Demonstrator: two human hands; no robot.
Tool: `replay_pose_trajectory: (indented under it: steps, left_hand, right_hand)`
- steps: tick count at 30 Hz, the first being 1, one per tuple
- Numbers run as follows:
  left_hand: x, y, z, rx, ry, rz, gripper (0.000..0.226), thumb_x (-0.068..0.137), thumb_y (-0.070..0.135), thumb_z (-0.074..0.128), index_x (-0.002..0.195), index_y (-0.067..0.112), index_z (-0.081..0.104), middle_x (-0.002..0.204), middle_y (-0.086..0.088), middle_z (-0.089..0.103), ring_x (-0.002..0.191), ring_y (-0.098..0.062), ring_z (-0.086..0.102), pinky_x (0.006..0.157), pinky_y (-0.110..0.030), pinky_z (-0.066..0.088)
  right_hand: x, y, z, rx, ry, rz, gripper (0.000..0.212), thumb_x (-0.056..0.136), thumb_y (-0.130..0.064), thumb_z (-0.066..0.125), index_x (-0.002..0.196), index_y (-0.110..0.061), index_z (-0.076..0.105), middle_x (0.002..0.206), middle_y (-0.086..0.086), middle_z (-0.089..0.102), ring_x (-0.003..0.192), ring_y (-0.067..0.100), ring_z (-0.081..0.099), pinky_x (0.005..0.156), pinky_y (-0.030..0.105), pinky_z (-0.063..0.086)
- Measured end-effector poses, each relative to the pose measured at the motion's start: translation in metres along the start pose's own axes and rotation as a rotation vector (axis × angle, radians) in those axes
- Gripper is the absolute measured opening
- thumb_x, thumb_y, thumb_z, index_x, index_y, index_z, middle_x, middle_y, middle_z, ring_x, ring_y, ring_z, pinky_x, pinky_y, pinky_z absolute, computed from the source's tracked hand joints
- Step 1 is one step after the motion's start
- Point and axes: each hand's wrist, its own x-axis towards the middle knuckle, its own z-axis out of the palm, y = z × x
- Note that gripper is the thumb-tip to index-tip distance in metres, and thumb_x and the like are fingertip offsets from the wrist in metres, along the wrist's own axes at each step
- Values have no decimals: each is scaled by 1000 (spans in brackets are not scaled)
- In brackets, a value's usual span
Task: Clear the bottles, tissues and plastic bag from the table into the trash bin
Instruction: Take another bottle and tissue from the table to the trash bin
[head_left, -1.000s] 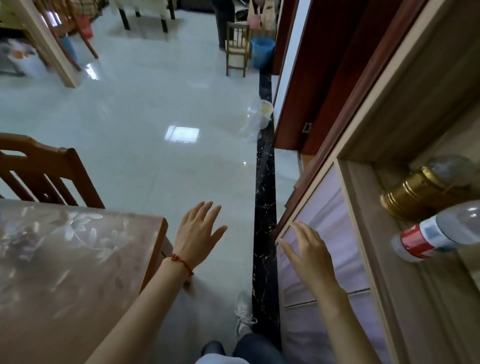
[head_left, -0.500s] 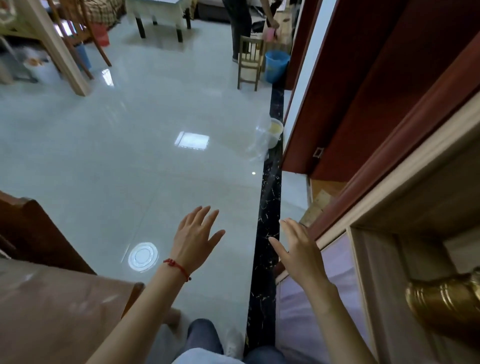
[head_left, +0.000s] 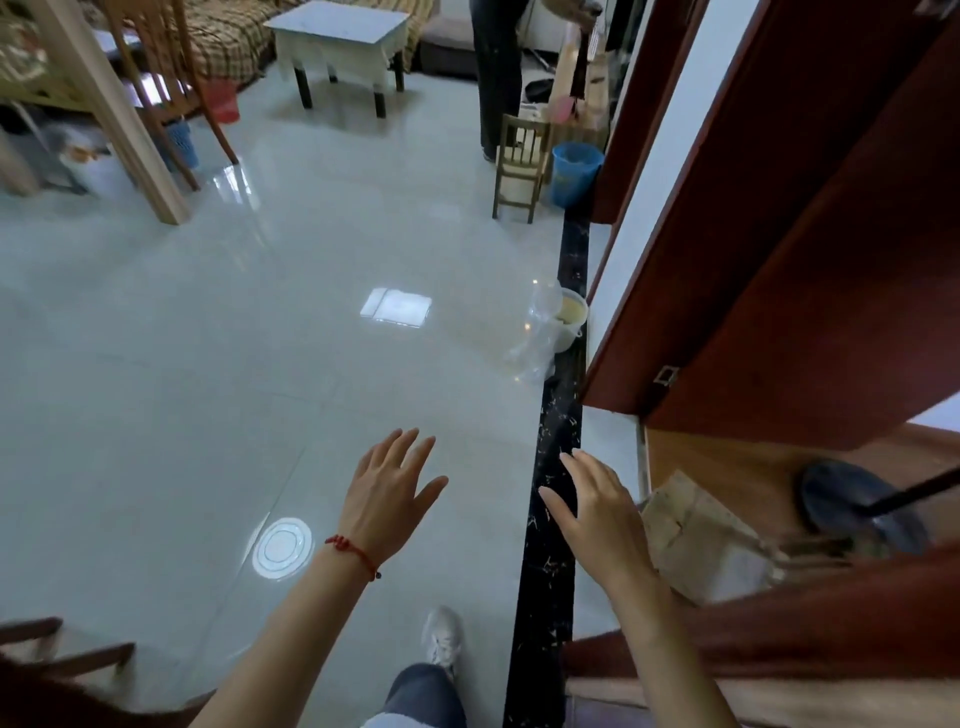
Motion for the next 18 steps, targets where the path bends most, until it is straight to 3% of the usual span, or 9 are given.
replay_pose_trajectory:
  steps: [12,18]
  left_hand:
    - [155,-61,-16,-6,74,-109,72,93,56,12,112,7,61,112,-16,66,105,-35,61,83,-45,51]
    - [207,-83,-15,-10,105,-231,73,93,57,12,112,7,62,112,-16,66,106,-34,61,83,-46,50]
  right_hand:
    - [194,-16,5,-19,-32,-79,54,93,-43,43,138,-13,37,146,5,37,137,18,28,109,31,25]
    - [284,-22,9,-3,-48,-187,53,91,-38,50,134,-8,43,141,10,44,133,23,35,108,38,31]
